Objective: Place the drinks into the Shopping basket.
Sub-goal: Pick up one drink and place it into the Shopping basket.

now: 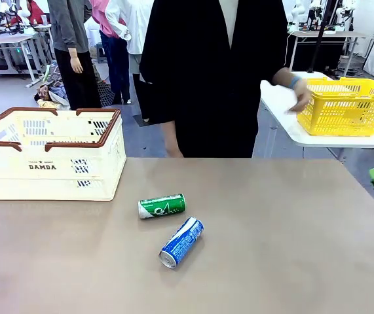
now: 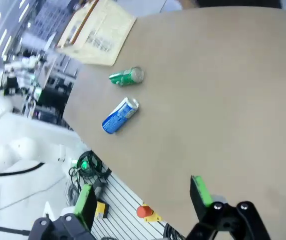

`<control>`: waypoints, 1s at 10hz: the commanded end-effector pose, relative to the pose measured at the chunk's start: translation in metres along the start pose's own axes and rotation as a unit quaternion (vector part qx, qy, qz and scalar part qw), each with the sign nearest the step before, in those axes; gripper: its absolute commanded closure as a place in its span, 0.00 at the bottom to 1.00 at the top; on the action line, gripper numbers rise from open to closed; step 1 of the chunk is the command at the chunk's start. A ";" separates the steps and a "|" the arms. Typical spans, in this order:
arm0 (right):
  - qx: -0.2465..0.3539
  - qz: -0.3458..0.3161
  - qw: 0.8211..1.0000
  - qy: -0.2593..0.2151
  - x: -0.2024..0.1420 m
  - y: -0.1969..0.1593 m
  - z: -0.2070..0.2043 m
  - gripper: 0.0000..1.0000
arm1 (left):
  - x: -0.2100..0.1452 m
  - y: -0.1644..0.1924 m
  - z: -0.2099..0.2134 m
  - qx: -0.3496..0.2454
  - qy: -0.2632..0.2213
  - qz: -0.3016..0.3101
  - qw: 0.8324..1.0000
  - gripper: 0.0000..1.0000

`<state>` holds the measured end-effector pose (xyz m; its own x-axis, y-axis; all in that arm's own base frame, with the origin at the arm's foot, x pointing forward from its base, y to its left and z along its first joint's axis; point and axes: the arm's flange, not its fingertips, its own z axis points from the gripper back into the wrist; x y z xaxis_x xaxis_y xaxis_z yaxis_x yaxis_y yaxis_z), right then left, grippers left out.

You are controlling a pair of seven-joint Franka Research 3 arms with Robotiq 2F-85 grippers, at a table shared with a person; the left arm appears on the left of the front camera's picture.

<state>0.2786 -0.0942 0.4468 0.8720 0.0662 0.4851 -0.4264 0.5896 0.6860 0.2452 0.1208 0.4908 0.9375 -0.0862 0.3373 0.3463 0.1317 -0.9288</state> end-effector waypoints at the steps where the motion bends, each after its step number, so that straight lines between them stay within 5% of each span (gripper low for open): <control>1: -0.017 0.017 0.999 0.033 -0.021 -0.002 -0.052 0.00 | 0.001 -0.003 -0.002 -0.012 -0.007 -0.003 1.000 0.00; 2: 0.000 0.000 1.000 0.000 0.000 0.000 0.000 0.00 | 0.001 -0.003 -0.002 -0.012 -0.007 -0.003 1.000 0.00; 10: 0.000 0.000 1.000 0.000 0.000 0.000 0.000 0.00 | 0.001 -0.003 -0.002 -0.012 -0.007 -0.003 1.000 0.00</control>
<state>0.2792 -0.0949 0.4433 0.8765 0.0701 0.4763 -0.4192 0.5978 0.6833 0.2451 0.1208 0.4908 0.9375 -0.0860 0.3373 0.3463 0.1319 -0.9288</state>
